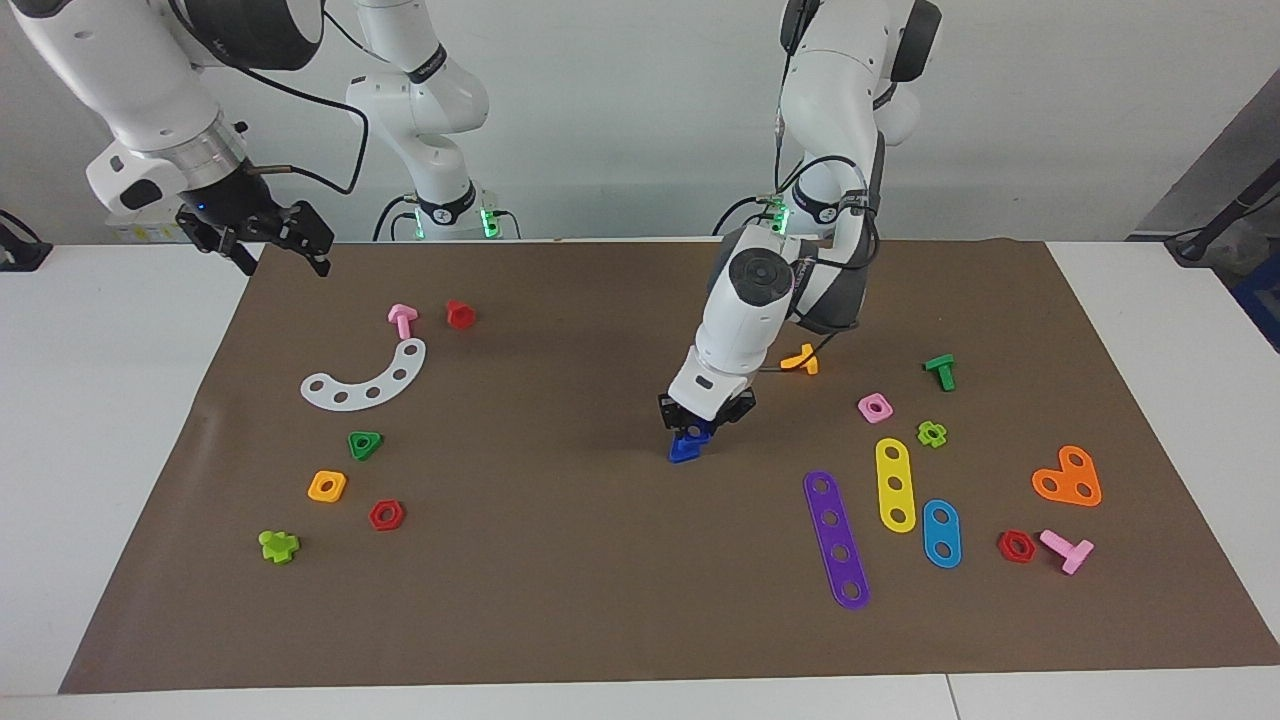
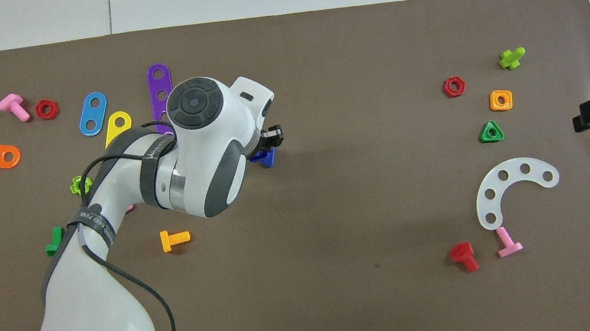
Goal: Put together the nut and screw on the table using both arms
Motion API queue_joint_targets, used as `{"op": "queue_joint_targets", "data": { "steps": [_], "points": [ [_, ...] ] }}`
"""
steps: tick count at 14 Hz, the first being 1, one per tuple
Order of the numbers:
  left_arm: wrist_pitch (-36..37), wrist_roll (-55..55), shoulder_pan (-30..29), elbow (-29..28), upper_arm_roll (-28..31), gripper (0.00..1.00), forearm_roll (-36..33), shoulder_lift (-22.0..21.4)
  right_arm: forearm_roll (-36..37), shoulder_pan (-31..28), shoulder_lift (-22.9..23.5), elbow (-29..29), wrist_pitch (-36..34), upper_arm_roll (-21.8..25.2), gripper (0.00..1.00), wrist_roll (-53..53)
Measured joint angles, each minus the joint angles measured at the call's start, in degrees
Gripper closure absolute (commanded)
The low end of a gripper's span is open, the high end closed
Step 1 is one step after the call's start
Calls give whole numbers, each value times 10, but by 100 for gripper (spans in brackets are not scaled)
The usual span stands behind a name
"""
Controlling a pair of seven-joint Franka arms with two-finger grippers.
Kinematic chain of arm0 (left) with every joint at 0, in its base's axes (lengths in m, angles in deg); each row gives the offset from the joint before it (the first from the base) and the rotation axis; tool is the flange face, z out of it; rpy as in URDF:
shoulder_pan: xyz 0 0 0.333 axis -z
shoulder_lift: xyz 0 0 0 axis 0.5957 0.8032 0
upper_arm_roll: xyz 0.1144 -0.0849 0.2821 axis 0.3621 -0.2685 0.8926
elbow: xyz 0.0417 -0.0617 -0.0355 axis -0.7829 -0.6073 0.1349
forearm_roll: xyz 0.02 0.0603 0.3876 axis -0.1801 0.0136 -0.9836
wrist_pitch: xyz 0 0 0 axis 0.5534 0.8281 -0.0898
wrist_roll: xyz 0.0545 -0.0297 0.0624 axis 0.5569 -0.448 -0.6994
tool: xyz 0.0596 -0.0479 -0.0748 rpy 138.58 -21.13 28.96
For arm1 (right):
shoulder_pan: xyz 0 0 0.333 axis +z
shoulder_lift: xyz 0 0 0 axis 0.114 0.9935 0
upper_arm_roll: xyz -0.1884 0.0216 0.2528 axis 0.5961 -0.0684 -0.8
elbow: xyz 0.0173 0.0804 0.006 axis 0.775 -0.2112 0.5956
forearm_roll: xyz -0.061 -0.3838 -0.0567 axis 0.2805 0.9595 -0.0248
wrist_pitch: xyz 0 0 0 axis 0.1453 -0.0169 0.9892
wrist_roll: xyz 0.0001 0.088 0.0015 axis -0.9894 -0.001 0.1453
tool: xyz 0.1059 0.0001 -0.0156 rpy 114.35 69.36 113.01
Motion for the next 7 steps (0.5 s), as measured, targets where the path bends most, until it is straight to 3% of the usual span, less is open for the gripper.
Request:
{"op": "queue_joint_targets", "data": {
  "steps": [7],
  "points": [
    [5,-6,5,0,0,74,1,0,12,-4,-6,1,0,-18,0,-18]
  ]
}}
